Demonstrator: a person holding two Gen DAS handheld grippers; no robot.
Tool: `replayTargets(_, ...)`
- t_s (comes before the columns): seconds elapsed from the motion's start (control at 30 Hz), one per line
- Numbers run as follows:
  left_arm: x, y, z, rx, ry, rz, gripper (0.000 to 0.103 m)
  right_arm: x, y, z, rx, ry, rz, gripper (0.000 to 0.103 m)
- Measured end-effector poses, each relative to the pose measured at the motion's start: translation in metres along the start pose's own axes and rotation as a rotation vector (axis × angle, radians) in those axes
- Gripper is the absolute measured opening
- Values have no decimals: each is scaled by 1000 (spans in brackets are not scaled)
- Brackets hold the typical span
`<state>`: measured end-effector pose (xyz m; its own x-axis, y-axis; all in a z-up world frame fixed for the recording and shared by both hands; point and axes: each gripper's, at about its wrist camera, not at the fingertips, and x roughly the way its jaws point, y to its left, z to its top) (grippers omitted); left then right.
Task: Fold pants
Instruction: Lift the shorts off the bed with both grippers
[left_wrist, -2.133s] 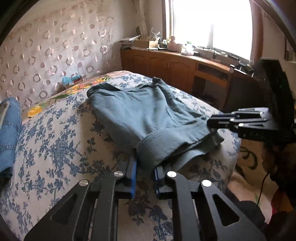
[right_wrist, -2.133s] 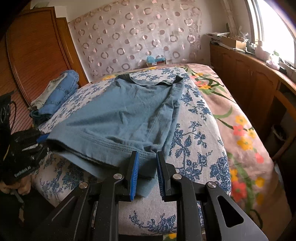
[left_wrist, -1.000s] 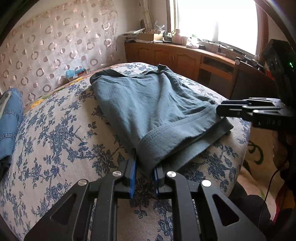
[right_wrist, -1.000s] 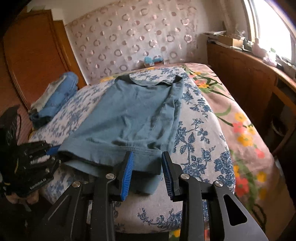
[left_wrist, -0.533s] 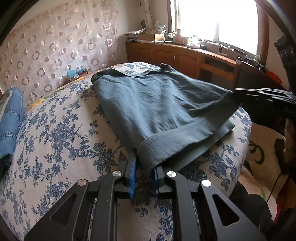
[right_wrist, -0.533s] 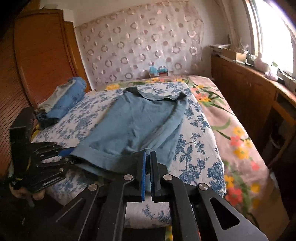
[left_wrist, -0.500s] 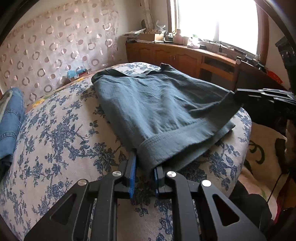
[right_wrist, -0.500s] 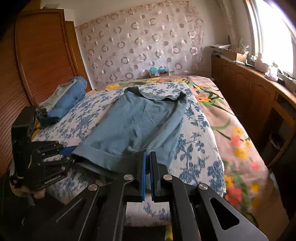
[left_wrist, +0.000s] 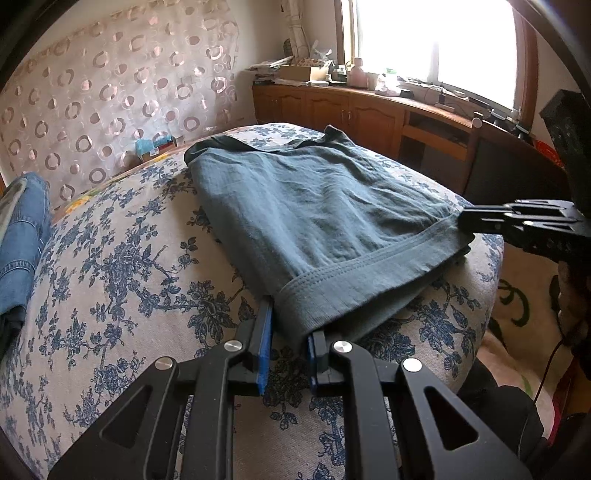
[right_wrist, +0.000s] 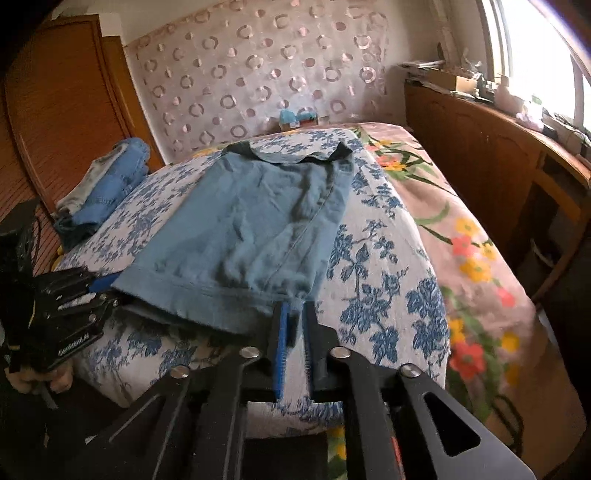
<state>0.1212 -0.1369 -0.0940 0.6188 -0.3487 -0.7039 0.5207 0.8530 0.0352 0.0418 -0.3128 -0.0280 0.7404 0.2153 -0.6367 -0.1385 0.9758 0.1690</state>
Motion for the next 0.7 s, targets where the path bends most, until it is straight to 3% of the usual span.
replayTargets(0.17,2,0,1,-6,-1,1,16,18,0,4,17,35,4,35)
replayTargets(0.47,2,-1,3,-14,-6,-3,15,24,5,-2,-18,37,4,35)
replayTargets(0.6,-3,0,7,-25,-17,-8,15,27,5,-2,-27,43,35,27)
replayTargets(0.67,-8,0,10,-26,-27,-7,14,26,3,-1,-34,31,68,11)
replayTargets(0.7,-12,0,12,-28,-36,-7,14,24,1,0,-26,21,96,11)
